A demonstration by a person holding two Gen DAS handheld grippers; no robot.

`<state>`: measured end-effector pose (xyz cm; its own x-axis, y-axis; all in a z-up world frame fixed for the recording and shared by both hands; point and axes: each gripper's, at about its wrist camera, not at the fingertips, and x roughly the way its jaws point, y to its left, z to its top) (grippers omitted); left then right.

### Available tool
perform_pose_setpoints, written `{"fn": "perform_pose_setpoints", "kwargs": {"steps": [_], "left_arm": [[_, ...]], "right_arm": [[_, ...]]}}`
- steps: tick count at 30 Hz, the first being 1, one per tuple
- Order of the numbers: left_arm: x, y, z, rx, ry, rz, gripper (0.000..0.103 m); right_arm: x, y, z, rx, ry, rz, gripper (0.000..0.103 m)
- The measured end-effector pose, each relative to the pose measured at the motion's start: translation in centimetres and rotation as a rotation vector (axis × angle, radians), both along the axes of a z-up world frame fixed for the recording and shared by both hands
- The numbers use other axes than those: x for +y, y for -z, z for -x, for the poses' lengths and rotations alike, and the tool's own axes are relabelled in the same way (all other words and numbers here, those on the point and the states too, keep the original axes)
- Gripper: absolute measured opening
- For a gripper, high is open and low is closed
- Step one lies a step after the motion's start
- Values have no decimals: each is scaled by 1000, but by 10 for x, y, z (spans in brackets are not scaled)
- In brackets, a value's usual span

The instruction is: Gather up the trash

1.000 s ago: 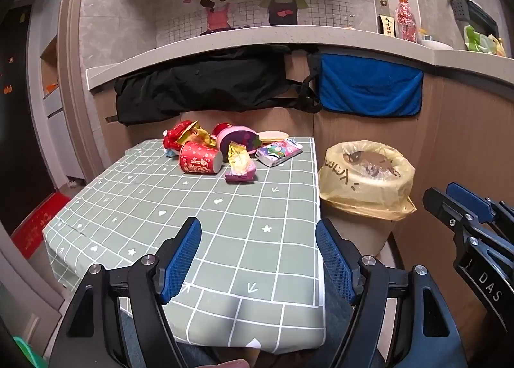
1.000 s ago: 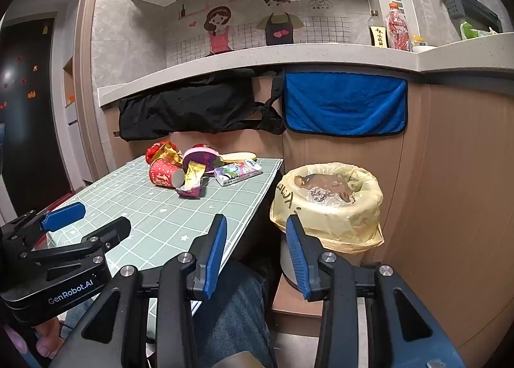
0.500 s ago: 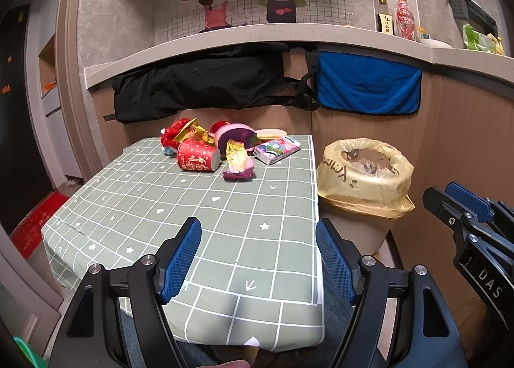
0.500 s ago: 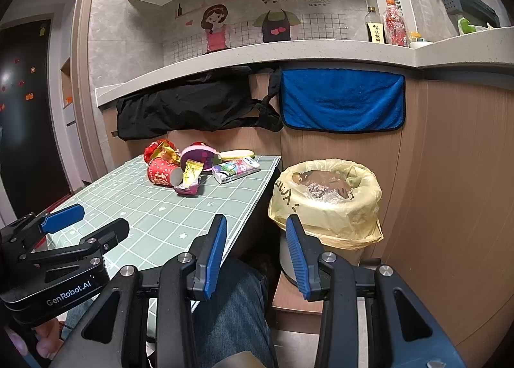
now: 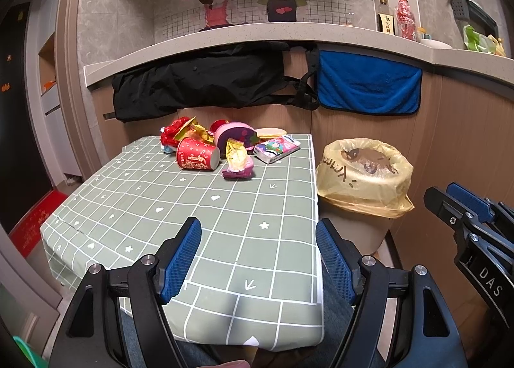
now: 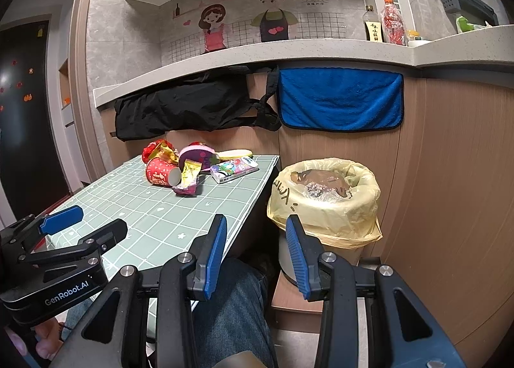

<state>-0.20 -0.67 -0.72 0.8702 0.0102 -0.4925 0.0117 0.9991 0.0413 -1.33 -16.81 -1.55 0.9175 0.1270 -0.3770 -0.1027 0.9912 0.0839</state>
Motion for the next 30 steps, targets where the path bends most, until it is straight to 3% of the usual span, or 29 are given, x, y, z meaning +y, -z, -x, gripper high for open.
{"fn": "perform_pose_setpoints", "kwargs": {"steps": [30], "left_arm": [[1,-2,0,-5,-1,9,74]], "right_arm": [[1,-1,0,1,1,1,37]]}}
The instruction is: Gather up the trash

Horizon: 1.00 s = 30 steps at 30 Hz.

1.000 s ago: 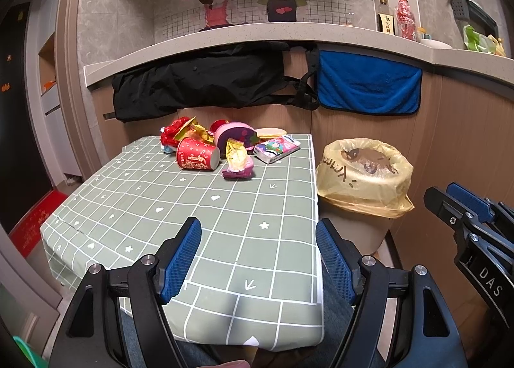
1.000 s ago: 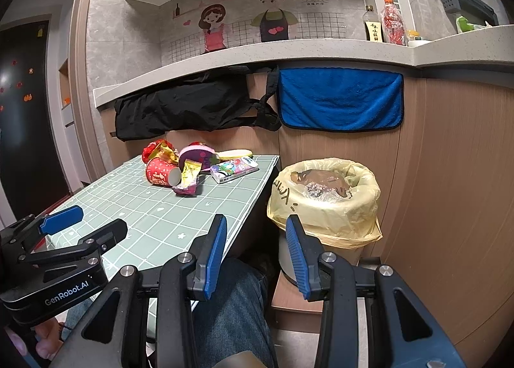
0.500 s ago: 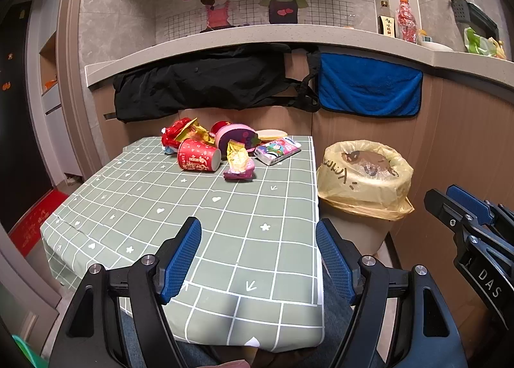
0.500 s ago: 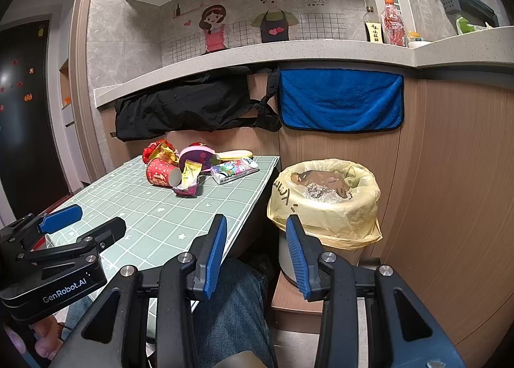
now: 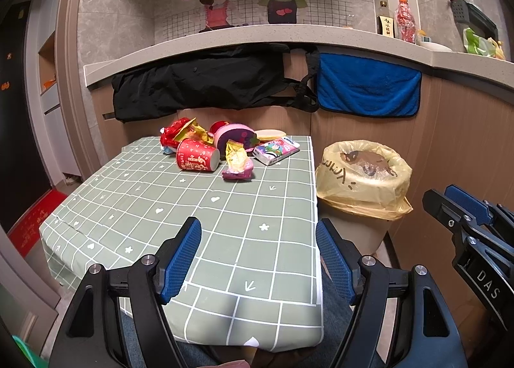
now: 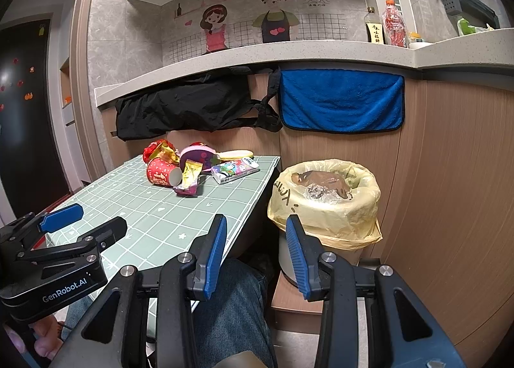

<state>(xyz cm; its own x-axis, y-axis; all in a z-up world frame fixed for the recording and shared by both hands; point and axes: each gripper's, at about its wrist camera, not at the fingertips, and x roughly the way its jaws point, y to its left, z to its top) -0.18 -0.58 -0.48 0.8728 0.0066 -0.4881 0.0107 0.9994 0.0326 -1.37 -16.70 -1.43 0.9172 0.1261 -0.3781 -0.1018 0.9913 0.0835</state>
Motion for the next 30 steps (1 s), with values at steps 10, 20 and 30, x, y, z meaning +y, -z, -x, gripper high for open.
{"fn": "perform_pose_setpoints", "kwargs": {"steps": [10,20,30], "left_arm": [[-1,0,0,1,0,1,74],[-3,-5,-10,7,-3,6,74],[63,-31,-99,-50,-44,22,72]], "right_arm": [[-1,-1,0,1,0,3,37],[1,-3,-2,1,1,12,37],[17,-32,-75,-41,-74,57,37]]}}
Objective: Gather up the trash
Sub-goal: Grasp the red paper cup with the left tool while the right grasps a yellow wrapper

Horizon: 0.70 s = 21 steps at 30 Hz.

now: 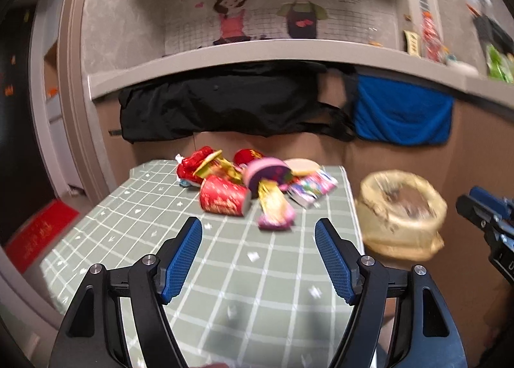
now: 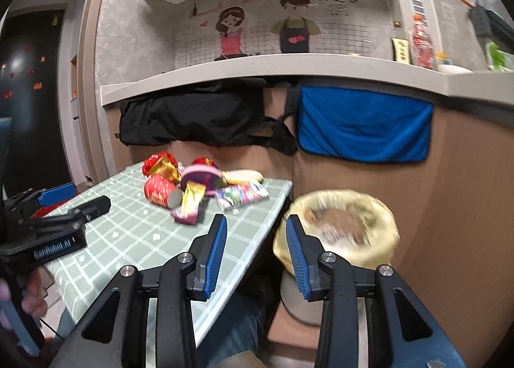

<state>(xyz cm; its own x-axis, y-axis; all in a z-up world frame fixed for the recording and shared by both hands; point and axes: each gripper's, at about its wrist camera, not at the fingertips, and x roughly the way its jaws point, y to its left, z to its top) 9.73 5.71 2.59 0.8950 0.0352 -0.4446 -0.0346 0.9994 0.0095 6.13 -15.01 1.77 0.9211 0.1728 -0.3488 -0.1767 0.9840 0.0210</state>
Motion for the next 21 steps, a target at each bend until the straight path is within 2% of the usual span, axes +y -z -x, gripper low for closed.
{"fn": "perform_pose_setpoints", "kwargs": {"steps": [3,6,12,18,21], "left_arm": [[36,-1,-38,12,-51,73,71],[71,9,-81,73,-76,138,66],[121,46,-170,263,5,328,64],[147,74,-232,352,75,437,64],[150,86,-252,381,106,457,64]], "right_arm": [[10,-7,-38,-3,-38,0,37],[24,-9,-76,7,-71,20,37],[43,-1,-141,88,-90,13,37],[54,23,-184,197,-106,3,37],[63,33,-197,238,-134,-1,37]]}}
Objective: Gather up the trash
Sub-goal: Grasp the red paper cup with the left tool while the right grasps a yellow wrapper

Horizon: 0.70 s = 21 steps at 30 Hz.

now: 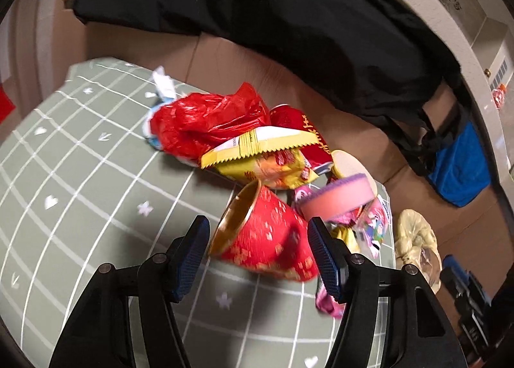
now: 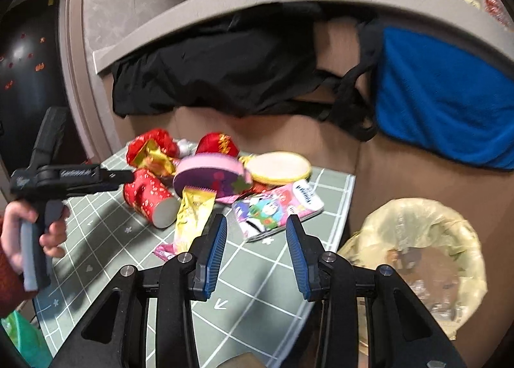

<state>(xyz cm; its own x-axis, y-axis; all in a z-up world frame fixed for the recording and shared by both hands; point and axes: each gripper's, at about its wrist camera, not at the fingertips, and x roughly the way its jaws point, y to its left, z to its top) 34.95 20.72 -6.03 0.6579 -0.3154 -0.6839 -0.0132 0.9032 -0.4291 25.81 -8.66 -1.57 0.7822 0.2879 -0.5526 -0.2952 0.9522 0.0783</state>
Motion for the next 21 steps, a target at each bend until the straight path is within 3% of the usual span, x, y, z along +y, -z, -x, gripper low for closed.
{"fn": "perform_pose_setpoints", "kwargs": {"steps": [4,7,9,12,16,21], "left_arm": [[-9,12,-16,30,71,30,60],[-18,12,-13,20,91,26,49],[-23,8,-8,7,92,15,31],[-24,-1,-1,-10,92,20,21],[-24,-13,12,-61,66,-62,7],[-6,-17,29,-65,9,-84,5]], "right_arm": [[12,12,-13,56,-37,-25,37],[22,18,-16,90,-69,-28,37],[29,22,-18,107,-87,-21,37],[35,26,-23,143,-112,-35,37],[49,32,-37,207,-178,-52,37],[79,48,-68,277,-204,-15,37]]}}
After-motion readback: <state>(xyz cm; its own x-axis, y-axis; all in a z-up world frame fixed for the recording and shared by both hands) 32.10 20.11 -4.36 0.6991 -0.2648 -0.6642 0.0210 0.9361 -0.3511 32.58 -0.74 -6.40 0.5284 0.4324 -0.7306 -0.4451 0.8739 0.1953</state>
